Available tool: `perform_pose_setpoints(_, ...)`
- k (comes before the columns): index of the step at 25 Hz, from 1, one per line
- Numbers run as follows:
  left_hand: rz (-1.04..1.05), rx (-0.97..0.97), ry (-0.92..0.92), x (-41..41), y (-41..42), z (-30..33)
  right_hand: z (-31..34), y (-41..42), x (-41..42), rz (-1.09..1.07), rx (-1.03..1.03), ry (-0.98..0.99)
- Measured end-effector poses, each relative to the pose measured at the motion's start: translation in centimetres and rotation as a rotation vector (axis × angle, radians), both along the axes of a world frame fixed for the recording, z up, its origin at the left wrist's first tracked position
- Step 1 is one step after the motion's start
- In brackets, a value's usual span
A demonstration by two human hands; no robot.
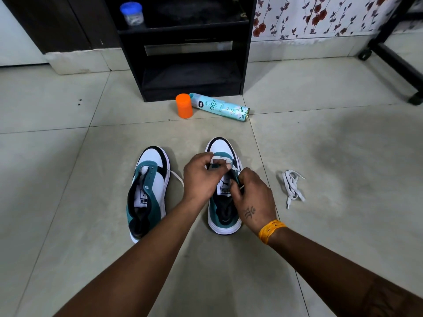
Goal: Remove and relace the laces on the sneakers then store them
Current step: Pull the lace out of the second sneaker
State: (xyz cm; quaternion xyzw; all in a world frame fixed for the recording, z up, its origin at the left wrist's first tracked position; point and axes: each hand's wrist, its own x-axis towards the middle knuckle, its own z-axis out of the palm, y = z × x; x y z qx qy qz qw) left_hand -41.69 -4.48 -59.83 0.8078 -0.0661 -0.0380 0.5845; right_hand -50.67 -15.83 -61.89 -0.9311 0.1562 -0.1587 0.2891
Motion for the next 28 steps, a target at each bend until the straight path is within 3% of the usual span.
perform_pose_setpoints(4,-0.011,0.064,-0.051,0.2,-0.4,0.2,0.0,0.0,0.1,0.003,-0.001,0.015)
perform_pose_setpoints(10,-0.019,0.060,0.038,-0.3,0.4,1.6,0.0,-0.1,0.0,0.002,-0.001,0.017)
perform_pose_setpoints(15,-0.203,0.279,-0.303,0.6,1.4,2.4,0.0,0.0,0.1,-0.001,0.007,0.022)
perform_pose_setpoints(17,-0.205,0.193,-0.154,1.3,1.7,2.5,0.0,0.0,0.0,-0.005,0.006,0.027)
perform_pose_setpoints(18,-0.156,0.055,-0.013,1.5,1.8,2.7,0.0,0.0,0.0,-0.006,0.003,0.026)
perform_pose_setpoints(20,0.080,-0.301,0.294,2.0,2.4,2.8,0.0,0.0,0.0,-0.006,0.000,0.025)
perform_pose_setpoints(21,0.202,-0.369,0.369,2.2,2.7,2.7,0.0,0.0,0.0,-0.007,-0.002,0.027)
perform_pose_setpoints(22,0.285,-0.271,0.336,2.3,3.1,2.2,0.0,0.0,0.0,-0.008,-0.004,0.030)
perform_pose_setpoints(23,0.298,-0.050,0.204,2.3,3.3,1.9,0.0,-0.1,0.1,-0.011,-0.005,0.033)
perform_pose_setpoints(25,0.136,0.435,-0.198,1.5,3.7,1.6,0.0,0.0,0.0,-0.012,0.000,0.031)
perform_pose_setpoints(26,0.011,0.565,-0.352,1.4,3.5,1.7,0.0,0.0,0.1,-0.011,-0.001,0.030)
perform_pose_setpoints(28,-0.210,0.670,-0.458,1.2,2.7,2.3,0.0,0.1,0.1,-0.012,0.000,0.033)
